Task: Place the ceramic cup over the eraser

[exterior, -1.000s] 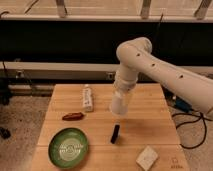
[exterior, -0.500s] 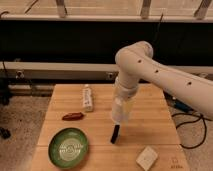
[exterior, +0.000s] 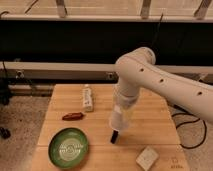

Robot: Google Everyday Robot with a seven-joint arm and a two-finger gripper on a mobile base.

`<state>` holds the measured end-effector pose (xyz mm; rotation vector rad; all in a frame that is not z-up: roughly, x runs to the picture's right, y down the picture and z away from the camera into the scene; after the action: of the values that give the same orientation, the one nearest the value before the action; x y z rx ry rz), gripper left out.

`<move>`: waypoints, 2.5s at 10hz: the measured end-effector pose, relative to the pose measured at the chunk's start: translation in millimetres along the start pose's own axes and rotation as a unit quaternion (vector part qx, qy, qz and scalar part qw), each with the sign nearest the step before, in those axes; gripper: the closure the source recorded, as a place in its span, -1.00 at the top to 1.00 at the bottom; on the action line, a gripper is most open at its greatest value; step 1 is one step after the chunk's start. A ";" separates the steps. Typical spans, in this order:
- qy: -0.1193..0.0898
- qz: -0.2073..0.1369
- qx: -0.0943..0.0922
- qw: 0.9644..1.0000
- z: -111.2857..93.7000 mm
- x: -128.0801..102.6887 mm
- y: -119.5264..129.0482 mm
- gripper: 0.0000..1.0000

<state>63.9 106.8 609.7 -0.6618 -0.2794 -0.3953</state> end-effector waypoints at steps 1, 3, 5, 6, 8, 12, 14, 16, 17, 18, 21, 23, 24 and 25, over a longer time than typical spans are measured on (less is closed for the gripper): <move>0.000 -0.003 0.000 1.000 1.8 -2.2 0.8 -1.00; -0.002 -0.005 -0.003 1.000 13.9 -4.5 3.1 -1.00; -0.003 -0.005 -0.003 1.000 16.6 -5.1 2.9 -1.00; -0.004 -0.004 -0.006 1.000 19.9 -5.5 5.0 -1.00; -0.011 0.001 -0.011 1.000 38.1 -5.6 10.5 -1.00; -0.021 0.011 -0.009 1.000 53.2 -3.6 15.5 -1.00; -0.030 0.017 -0.002 0.999 65.5 -1.1 15.3 -1.00; -0.037 0.020 0.006 0.999 77.4 0.4 13.8 -1.00; -0.038 0.020 0.008 0.999 82.7 0.9 12.7 -1.00; -0.039 0.021 0.009 0.999 86.5 1.7 12.3 -1.00; -0.037 0.020 0.009 0.999 102.7 3.8 11.0 -1.00; -0.036 0.017 0.008 0.999 117.7 5.5 11.4 -1.00; -0.036 0.016 0.009 0.999 124.5 6.6 11.6 -1.00; -0.035 0.013 0.008 0.999 130.8 7.1 11.2 -1.00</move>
<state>58.7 197.0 705.3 -0.6632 -0.3395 -0.3451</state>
